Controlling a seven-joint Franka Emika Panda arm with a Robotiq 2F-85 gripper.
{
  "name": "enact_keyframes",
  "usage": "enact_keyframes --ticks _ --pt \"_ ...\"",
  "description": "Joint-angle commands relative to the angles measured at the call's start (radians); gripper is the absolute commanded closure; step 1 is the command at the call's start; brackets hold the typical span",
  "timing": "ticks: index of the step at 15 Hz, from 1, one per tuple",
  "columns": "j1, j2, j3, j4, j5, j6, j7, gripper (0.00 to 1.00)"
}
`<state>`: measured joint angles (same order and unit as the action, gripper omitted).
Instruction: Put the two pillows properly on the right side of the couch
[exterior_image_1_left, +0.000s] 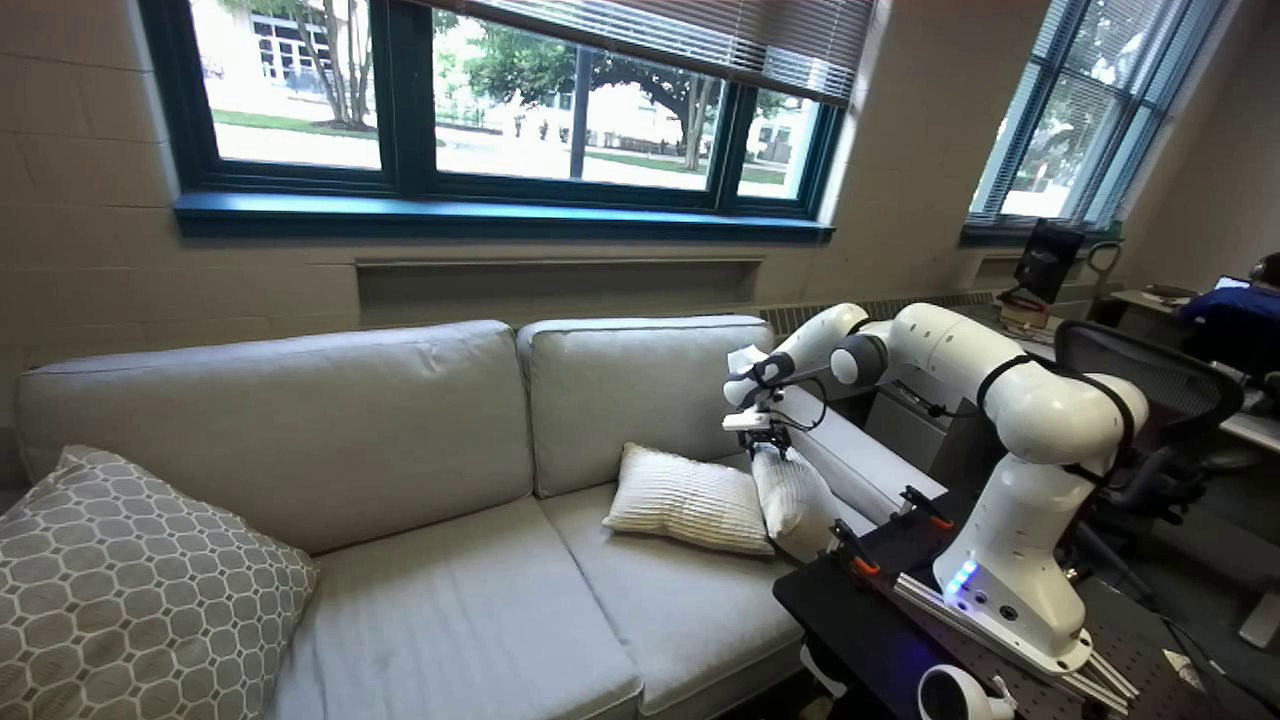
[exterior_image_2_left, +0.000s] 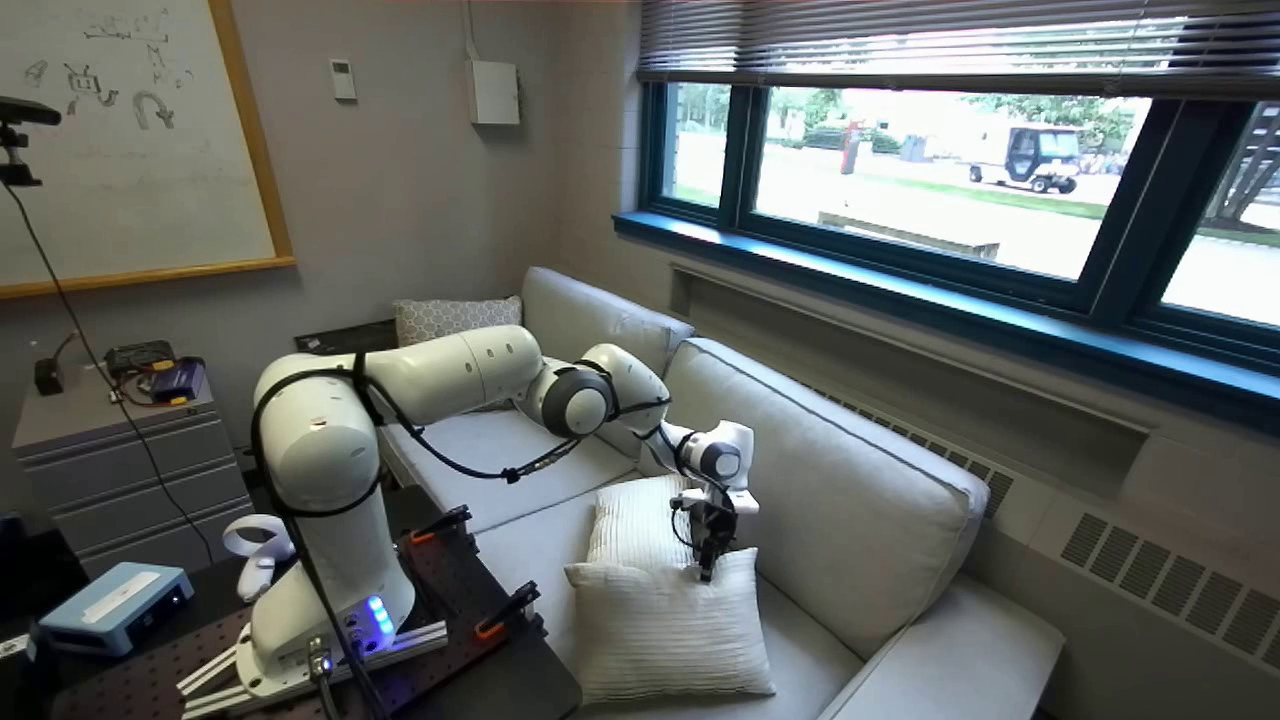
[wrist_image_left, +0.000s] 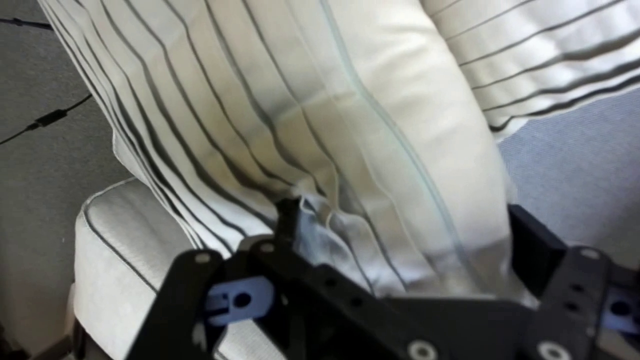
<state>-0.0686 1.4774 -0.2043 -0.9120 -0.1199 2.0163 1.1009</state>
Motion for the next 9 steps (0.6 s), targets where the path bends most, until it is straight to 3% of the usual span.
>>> enact_keyframes --ticks 1,9 --pt "0.003 0.0 -0.013 -0.011 -0.006 -0.031 -0.014 0.26" --pt "-0.041 -0.006 0.025 0.039 0.072 -0.019 0.002 0.84"
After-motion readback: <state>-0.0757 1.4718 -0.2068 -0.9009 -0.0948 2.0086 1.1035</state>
